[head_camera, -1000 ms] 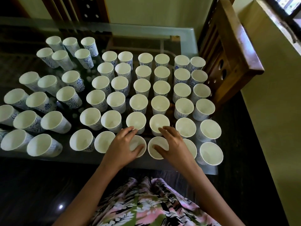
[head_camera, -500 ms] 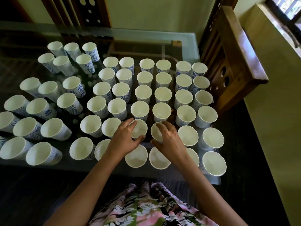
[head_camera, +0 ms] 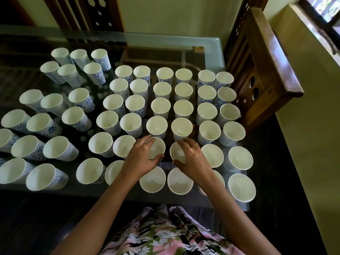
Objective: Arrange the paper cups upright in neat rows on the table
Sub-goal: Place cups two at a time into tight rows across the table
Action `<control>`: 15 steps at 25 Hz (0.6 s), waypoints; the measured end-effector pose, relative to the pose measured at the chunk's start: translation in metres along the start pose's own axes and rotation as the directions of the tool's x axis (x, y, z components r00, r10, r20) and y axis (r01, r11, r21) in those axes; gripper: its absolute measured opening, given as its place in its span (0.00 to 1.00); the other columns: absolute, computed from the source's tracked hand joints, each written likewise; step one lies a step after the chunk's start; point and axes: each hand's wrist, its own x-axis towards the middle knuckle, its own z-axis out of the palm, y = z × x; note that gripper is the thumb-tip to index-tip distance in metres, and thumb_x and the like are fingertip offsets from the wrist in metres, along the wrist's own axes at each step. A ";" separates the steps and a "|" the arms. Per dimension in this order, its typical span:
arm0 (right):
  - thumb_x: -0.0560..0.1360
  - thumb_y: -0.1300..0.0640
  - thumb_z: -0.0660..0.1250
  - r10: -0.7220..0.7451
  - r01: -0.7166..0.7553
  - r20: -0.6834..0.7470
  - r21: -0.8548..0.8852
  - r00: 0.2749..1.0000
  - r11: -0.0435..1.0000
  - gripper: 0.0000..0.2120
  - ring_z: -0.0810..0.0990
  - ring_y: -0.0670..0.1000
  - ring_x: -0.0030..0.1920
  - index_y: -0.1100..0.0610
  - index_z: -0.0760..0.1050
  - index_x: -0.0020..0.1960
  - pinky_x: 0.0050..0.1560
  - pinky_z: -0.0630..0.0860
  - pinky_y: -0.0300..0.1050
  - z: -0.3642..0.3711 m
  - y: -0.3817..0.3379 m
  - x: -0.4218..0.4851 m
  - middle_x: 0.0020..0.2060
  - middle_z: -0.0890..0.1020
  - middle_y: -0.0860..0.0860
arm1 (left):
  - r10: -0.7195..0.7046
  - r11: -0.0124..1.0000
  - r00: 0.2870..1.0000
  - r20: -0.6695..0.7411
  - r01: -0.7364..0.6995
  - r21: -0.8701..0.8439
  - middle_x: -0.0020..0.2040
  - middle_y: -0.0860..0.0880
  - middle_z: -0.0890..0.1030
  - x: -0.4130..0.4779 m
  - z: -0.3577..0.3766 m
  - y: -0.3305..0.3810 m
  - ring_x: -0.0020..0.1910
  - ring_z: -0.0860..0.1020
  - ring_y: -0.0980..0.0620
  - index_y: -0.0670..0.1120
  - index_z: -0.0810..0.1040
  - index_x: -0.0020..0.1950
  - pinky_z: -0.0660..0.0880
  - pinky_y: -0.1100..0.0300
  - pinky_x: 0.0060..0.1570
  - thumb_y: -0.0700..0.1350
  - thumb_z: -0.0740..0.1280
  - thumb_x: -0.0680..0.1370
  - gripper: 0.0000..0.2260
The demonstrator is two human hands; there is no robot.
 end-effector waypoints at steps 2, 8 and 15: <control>0.71 0.57 0.72 -0.025 0.025 0.024 0.006 0.999 1.000 0.33 0.63 0.56 0.69 0.58 0.62 0.72 0.67 0.64 0.47 -0.002 0.002 0.001 0.70 0.66 0.56 | 0.002 1.000 1.000 0.001 -0.002 -0.001 0.69 0.44 0.69 -0.001 0.000 0.001 0.68 0.66 0.46 0.43 0.69 0.68 0.63 0.55 0.66 0.51 0.71 0.72 0.28; 0.71 0.57 0.72 -0.064 0.066 0.078 -0.028 0.995 0.997 0.34 0.62 0.55 0.71 0.56 0.61 0.73 0.68 0.64 0.47 -0.009 0.005 0.005 0.71 0.64 0.54 | -0.004 1.000 1.000 -0.007 0.004 -0.004 0.69 0.45 0.69 -0.002 -0.001 0.002 0.68 0.66 0.46 0.43 0.70 0.68 0.62 0.56 0.66 0.51 0.71 0.72 0.28; 0.73 0.56 0.70 -0.062 0.062 -0.011 0.014 0.998 0.998 0.31 0.63 0.54 0.70 0.55 0.62 0.72 0.66 0.66 0.45 -0.015 0.002 0.011 0.71 0.64 0.54 | 0.013 1.000 0.999 -0.039 -0.013 0.003 0.68 0.45 0.70 0.008 -0.007 0.000 0.67 0.68 0.46 0.43 0.71 0.67 0.65 0.54 0.65 0.51 0.71 0.71 0.27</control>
